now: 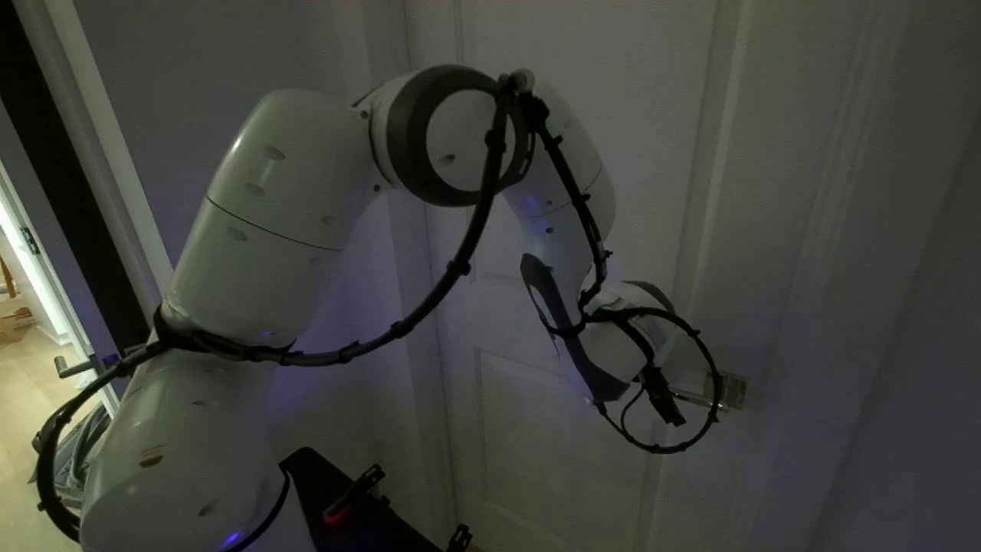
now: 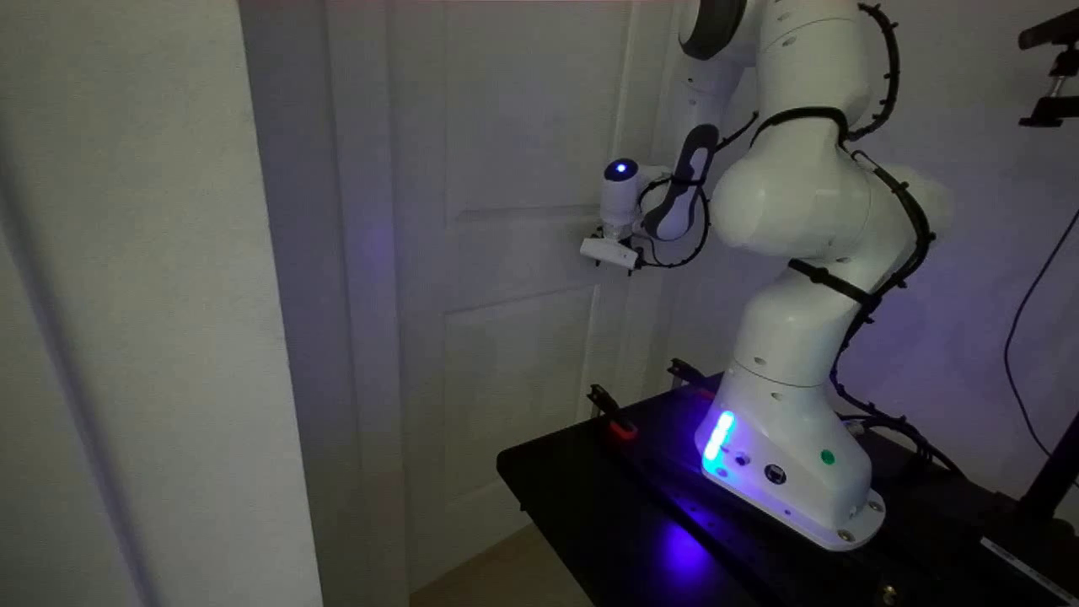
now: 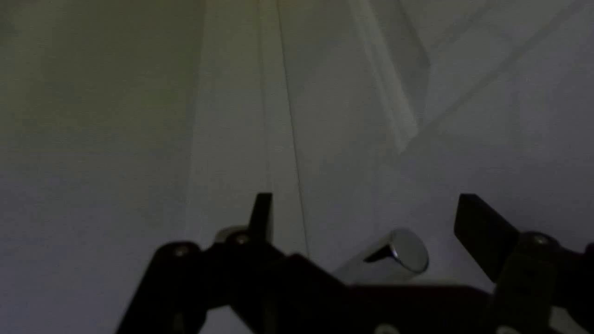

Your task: Open the door

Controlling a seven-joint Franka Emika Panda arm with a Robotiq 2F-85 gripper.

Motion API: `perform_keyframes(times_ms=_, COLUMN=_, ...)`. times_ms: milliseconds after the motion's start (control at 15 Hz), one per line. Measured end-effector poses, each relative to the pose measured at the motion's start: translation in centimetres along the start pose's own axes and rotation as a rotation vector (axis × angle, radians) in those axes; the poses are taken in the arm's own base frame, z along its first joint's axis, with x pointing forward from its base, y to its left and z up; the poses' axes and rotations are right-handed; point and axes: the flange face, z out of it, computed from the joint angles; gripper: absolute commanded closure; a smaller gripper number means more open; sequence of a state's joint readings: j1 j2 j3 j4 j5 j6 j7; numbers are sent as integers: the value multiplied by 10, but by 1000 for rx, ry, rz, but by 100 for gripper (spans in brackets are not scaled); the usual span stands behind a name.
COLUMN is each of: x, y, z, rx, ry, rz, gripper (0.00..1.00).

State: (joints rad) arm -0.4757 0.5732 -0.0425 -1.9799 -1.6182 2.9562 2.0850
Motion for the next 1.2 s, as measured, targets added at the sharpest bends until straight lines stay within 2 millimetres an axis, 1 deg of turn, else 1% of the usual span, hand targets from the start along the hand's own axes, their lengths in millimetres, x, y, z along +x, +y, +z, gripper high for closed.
perform_keyframes(times_ms=133, x=-6, y=1, z=8, rx=-6, ry=-2, rz=-1, gripper=0)
perform_keyframes(times_ms=333, x=-8, y=2, z=14, rx=-12, ry=4, rz=-4, gripper=0)
perform_keyframes(times_ms=1067, x=-6, y=1, z=14, rx=-13, ry=9, rz=-2, gripper=0)
perform_keyframes(times_ms=1200, x=-5, y=1, z=13, rx=-17, ry=2, rz=19, gripper=0)
